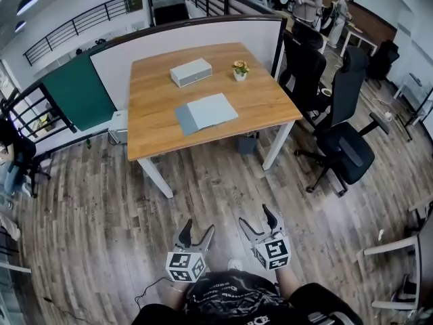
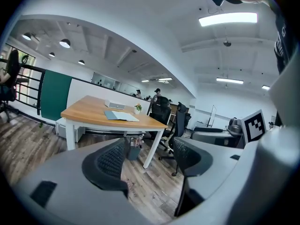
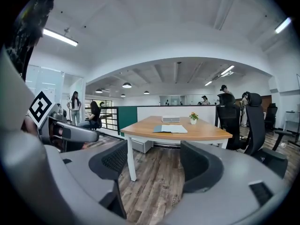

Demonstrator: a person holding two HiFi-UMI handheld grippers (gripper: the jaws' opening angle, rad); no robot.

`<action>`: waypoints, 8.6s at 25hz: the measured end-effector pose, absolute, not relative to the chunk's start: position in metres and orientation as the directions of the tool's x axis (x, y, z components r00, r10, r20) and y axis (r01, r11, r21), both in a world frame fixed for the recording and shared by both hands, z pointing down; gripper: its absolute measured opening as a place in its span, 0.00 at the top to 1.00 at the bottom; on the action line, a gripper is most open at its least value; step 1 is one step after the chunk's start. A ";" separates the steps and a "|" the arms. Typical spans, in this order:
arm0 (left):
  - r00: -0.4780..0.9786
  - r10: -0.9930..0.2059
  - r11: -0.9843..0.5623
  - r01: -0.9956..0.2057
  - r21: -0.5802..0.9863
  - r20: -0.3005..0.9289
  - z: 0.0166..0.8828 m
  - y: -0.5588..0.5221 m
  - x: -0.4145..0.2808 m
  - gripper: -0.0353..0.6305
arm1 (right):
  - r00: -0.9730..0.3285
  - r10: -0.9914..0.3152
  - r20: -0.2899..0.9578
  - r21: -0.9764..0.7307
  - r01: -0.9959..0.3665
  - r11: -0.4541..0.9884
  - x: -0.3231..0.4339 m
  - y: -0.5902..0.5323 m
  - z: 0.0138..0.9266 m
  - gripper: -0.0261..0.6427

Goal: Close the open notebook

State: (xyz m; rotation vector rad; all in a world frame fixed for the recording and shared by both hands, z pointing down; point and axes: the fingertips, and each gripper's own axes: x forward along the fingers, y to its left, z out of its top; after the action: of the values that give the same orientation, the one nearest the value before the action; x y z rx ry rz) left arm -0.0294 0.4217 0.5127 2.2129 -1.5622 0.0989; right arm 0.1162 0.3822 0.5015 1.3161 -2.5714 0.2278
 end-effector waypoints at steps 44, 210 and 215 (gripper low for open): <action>0.446 -0.826 -0.351 -0.885 0.306 0.343 0.542 0.136 -0.138 0.46 | -0.536 -0.769 0.347 -0.110 -0.838 0.534 -0.012 0.137 0.537 0.48; 0.510 -0.489 -0.316 -0.860 0.402 0.707 0.609 -0.228 0.050 0.90 | -0.543 -0.718 0.436 -0.112 -0.824 0.555 0.124 -0.232 0.578 0.75; 0.511 -0.462 -0.294 -0.859 0.418 0.725 0.623 -0.234 0.059 0.89 | -0.552 -0.706 0.445 -0.110 -0.816 0.568 0.128 -0.233 0.584 0.75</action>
State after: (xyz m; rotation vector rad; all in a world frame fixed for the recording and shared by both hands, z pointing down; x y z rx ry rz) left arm 0.0587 -0.2341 0.6235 1.9319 -1.0856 0.6110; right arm 0.1284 -0.2326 0.5845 1.2402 -2.4526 0.4343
